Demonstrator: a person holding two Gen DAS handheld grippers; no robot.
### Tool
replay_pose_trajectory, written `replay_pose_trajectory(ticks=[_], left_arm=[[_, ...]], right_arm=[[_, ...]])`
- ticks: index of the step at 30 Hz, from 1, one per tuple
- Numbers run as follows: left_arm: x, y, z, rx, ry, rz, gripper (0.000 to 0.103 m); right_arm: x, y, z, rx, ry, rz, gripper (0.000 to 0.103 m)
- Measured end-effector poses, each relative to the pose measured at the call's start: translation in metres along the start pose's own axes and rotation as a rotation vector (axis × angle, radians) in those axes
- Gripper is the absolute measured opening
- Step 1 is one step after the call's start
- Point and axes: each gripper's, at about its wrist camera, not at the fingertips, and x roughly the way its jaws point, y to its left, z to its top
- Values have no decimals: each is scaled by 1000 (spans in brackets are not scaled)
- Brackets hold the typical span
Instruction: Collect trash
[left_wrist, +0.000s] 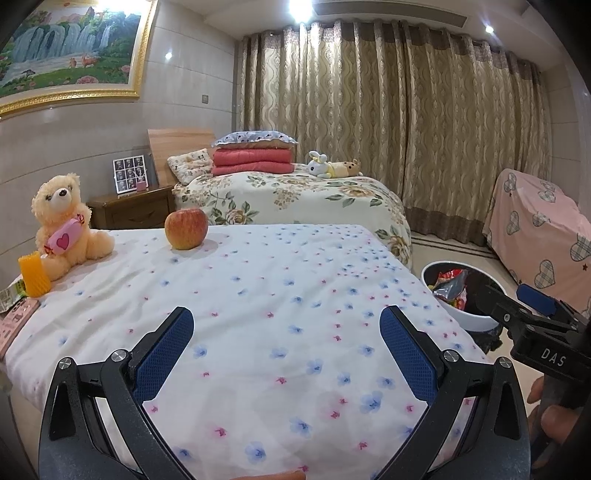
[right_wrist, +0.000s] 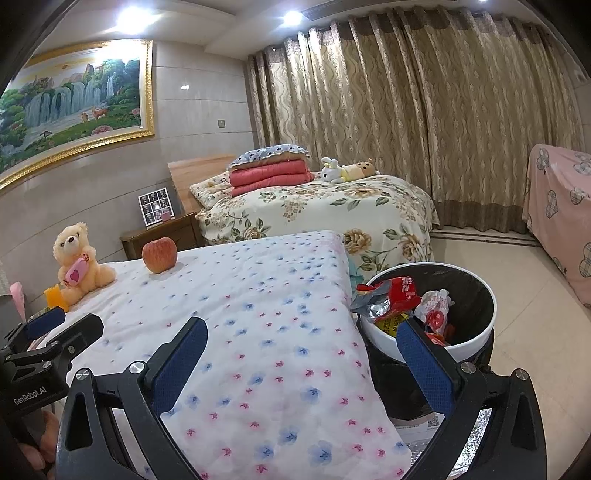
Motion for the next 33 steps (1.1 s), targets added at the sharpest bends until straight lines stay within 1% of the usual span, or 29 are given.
replay_pose_trajectory(ticks=[33], left_arm=[[1,0,-1,-6,9,-2,103]], right_arm=[[4,0,-2,3,14,3,103]])
